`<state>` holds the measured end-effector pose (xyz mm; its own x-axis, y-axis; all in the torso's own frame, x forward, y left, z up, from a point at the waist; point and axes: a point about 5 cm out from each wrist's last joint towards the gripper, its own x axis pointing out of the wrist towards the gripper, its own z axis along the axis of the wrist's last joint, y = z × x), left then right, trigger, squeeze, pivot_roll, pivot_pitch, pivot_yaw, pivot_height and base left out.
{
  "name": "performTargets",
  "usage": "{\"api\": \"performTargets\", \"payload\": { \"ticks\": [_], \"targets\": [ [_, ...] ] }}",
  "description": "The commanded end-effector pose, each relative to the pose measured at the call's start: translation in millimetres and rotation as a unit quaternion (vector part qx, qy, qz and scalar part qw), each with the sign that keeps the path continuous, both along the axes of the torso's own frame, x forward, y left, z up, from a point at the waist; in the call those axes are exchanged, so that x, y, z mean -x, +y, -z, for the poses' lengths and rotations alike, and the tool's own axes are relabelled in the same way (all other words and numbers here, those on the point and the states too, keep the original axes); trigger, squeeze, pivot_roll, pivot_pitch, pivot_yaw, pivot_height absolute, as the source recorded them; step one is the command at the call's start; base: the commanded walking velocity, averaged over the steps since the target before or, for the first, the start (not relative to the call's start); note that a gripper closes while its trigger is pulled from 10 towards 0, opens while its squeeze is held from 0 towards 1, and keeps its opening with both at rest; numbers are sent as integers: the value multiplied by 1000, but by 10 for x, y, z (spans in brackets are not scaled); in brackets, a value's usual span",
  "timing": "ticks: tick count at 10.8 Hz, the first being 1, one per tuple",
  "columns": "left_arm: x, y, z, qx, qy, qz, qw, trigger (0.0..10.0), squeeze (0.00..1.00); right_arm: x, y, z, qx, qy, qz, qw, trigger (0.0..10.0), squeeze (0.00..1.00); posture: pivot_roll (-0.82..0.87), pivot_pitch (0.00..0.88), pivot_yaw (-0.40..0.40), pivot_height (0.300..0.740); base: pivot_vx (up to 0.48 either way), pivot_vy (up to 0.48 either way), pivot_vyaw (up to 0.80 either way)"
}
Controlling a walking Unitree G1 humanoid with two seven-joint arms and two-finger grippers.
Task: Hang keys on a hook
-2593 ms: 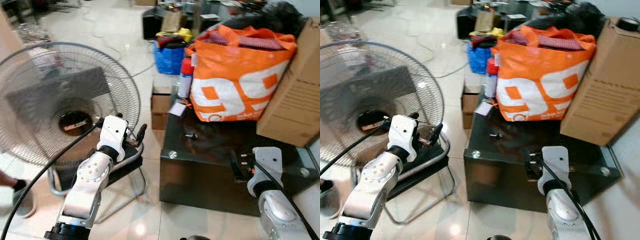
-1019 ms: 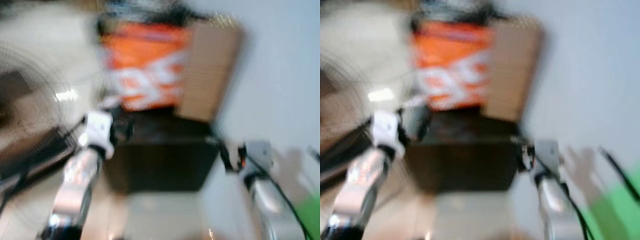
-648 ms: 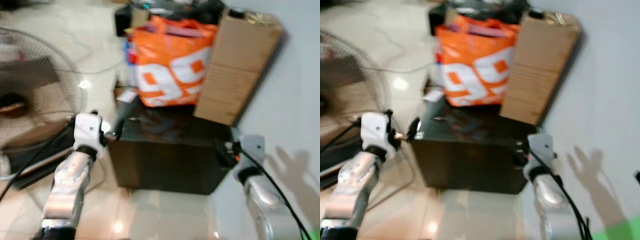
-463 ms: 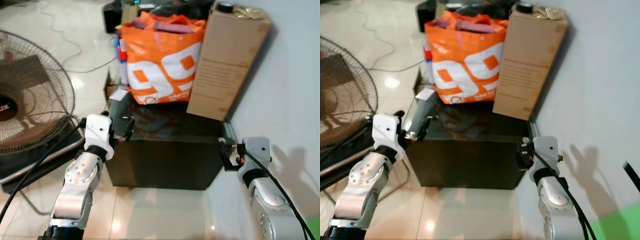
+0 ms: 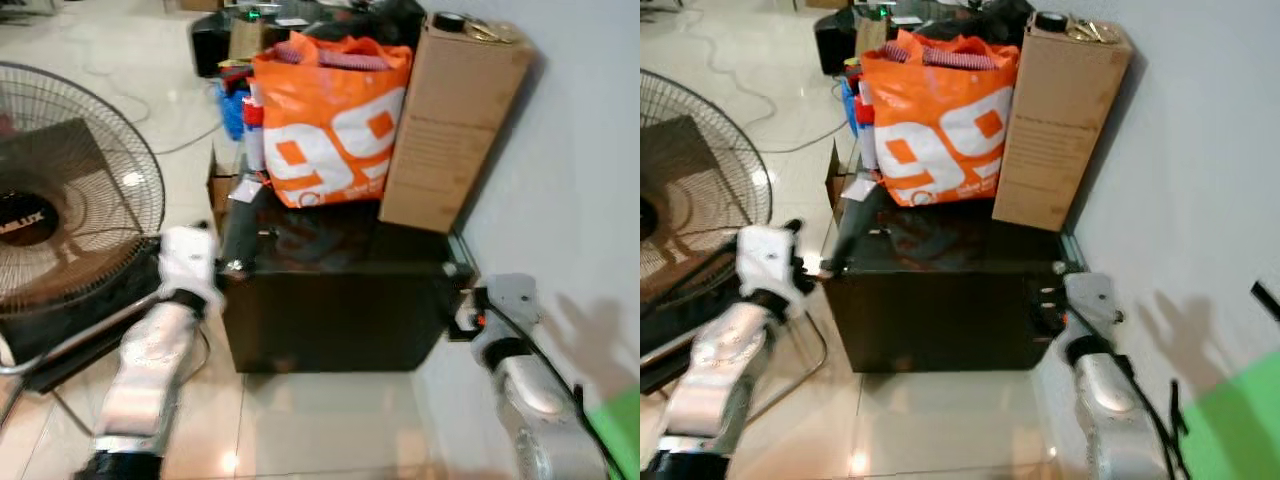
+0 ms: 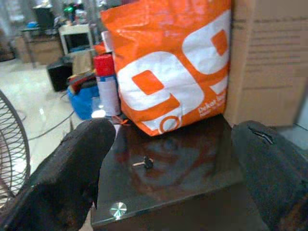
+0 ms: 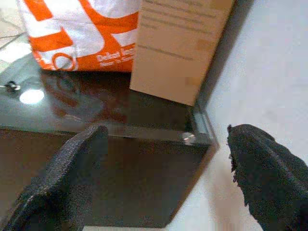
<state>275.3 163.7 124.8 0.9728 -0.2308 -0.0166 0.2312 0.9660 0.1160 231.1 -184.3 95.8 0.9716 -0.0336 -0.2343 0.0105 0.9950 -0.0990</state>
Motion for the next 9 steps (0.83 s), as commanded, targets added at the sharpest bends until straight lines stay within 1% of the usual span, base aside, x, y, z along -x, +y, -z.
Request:
{"api": "performTargets", "payload": {
  "ticks": [1, 3, 9],
  "targets": [
    [-8, 61, -4, -5, 3, -10, 1000, 10000, 0, -5, 13, -4, -3, -2, 1, 1000, 10000, 0, -49, 0, -24, 740, 0, 439, 0],
    [-7, 57, 0, -4, 4, -10, 1000, 10000, 0, 0, 8, 2, -2, 0, 3, 1000, 10000, 0, -51, 0, -24, 740, 0, 439, 0],
    [-50, 10, -5, 11, 1, -9, 1000, 10000, 0, -23, -2, -2, 4, -1, 6, 1000, 10000, 0, -69, 0, -9, 740, 0, 0, 0]
  ]
}}
